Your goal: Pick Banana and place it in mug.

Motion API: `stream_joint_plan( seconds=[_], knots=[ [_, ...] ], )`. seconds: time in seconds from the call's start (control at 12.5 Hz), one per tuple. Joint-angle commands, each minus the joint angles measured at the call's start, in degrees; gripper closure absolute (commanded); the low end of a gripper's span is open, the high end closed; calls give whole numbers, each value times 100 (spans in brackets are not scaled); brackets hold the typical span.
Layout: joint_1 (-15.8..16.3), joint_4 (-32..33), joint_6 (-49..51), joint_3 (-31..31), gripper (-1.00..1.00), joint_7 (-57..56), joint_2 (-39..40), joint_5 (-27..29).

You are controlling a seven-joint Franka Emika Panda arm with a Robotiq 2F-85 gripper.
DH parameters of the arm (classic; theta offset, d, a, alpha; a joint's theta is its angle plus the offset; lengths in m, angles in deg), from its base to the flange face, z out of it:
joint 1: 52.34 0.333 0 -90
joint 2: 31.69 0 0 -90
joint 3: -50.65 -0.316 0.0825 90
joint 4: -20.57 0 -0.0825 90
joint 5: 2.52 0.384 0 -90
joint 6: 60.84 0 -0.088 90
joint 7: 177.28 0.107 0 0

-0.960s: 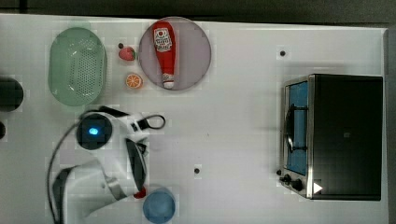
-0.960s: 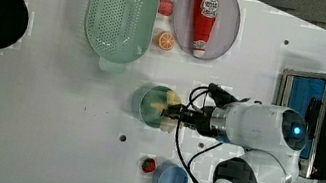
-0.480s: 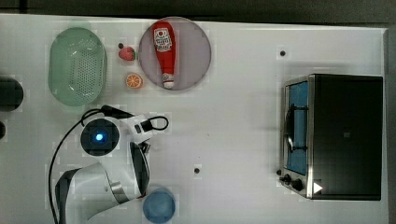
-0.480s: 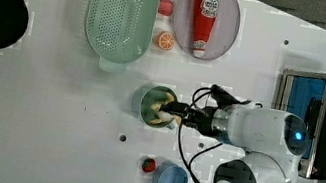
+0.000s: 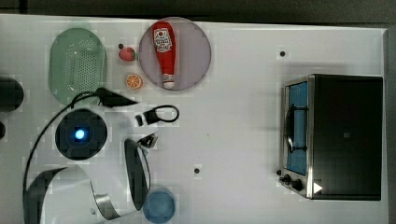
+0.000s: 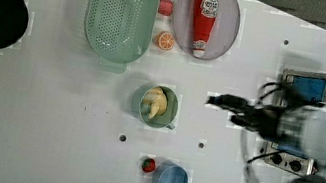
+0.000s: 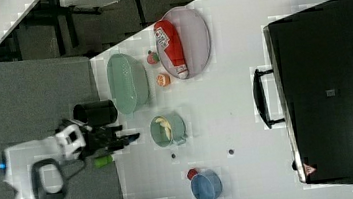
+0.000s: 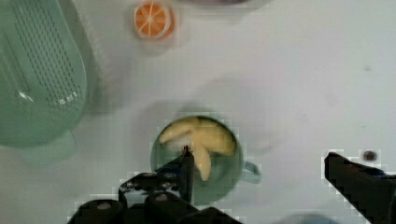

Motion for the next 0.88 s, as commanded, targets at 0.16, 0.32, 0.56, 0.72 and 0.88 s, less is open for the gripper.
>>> stream_joint_plan(
  seconds=[0.16, 0.32, 0.56, 0.72, 0.88],
  knots=[
    [-322, -965, 1293, 1143, -100, 164, -617, -135],
    [-338, -1453, 1586, 1602, -100, 103, -715, -346],
    [-348, -1816, 2682, 2051, -100, 105, -841, -421],
    [-348, -1899, 2853, 2197, -100, 105, -841, -422],
    [-348, -1852, 2877, 2278, -100, 105, -821, -422]
  ],
)
